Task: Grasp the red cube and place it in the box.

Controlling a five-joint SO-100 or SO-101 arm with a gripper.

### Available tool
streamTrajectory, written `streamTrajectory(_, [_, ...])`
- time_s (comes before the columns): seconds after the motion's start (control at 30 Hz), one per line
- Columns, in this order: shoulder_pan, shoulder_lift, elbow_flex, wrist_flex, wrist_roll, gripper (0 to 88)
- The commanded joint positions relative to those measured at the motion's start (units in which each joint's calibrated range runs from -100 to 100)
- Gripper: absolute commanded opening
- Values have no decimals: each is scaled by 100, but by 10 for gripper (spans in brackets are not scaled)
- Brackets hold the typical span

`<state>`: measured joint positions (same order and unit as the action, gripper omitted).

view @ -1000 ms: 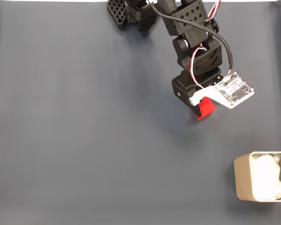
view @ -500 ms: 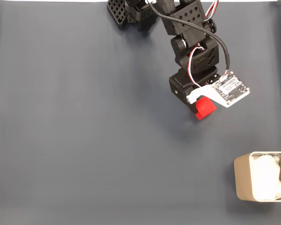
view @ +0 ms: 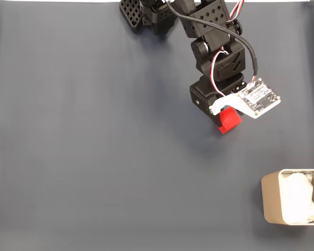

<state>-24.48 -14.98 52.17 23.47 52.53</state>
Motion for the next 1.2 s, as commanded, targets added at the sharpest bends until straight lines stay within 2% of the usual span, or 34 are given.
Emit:
streamTrajectory(0.0, [-66,-313,-62,14,103,129])
streamTrajectory(0.37, [-123,-304,-62,227,239,43])
streamTrajectory(0.63, [-130,-356,-135,276,239,30])
streamTrajectory(1.17, [19,-703,-1230,1178,63,21])
